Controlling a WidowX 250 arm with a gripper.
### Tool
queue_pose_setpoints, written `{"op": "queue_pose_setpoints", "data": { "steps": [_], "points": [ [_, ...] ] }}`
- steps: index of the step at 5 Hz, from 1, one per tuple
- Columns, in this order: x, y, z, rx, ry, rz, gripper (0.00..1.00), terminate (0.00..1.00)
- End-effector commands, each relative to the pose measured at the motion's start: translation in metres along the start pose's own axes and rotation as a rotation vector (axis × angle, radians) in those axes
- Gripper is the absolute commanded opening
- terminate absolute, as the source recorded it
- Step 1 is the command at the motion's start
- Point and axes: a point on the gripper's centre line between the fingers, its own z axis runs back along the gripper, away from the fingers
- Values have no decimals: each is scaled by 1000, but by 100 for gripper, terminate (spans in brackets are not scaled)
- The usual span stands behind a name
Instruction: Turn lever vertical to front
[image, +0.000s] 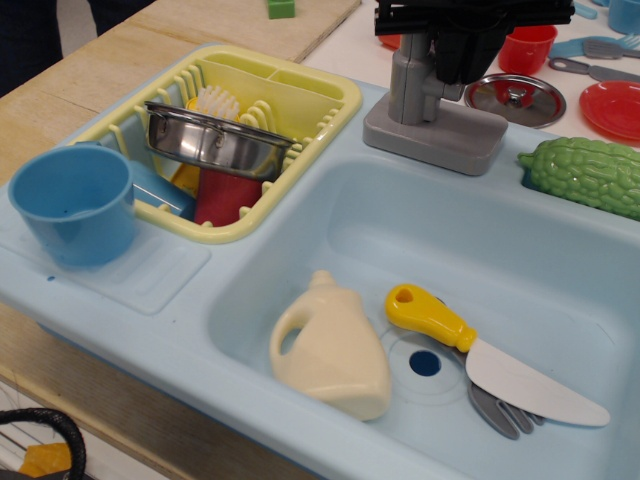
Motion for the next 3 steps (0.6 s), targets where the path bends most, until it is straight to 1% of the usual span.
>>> {"op": "queue_pose_setpoints", "data": {
  "steps": [1, 2, 3],
  "points": [
    [-28, 8, 3, -31, 55, 30, 0, 0],
    [-35, 10, 5, -27, 85, 44, 0, 0],
    [-47, 14, 0, -33, 146, 73, 0, 0]
  ]
}}
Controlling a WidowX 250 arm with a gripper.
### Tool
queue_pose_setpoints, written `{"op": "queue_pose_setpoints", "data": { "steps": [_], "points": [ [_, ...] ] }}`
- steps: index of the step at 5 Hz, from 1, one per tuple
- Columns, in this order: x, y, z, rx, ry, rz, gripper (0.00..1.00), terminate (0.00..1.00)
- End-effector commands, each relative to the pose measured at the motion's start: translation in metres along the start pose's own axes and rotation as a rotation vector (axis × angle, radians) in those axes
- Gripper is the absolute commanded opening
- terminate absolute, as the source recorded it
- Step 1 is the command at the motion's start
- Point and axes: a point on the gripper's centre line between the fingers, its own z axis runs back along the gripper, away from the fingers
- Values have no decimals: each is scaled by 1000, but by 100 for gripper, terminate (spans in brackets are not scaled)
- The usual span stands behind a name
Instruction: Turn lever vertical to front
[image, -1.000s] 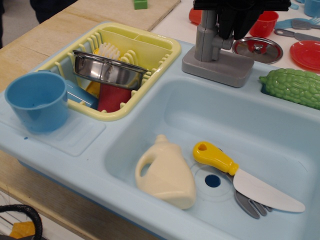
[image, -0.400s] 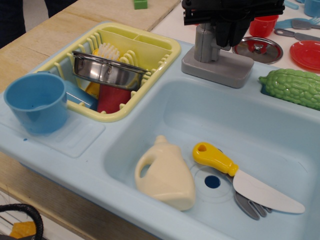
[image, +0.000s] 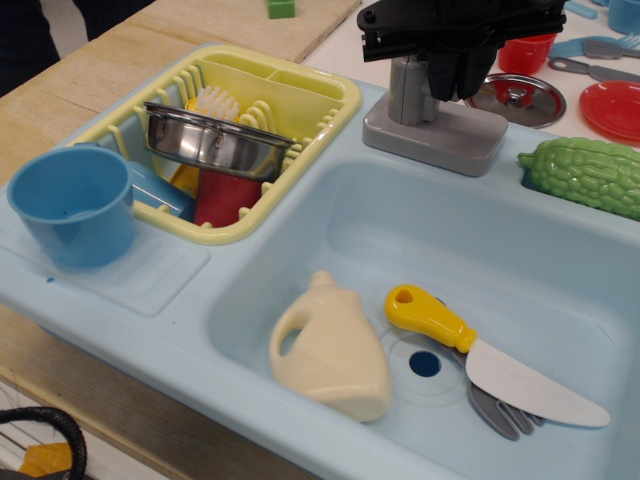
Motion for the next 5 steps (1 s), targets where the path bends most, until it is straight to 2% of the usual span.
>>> {"op": "queue_pose_setpoints", "data": {
  "steps": [1, 3, 4, 5],
  "points": [
    [-40, 14, -3, 26, 132, 59, 0, 0],
    [-46, 16, -3, 21, 147, 62, 0, 0],
    [-46, 16, -3, 21, 147, 62, 100, 0],
    [-46, 16, -3, 21, 147, 62, 100, 100]
  ]
}}
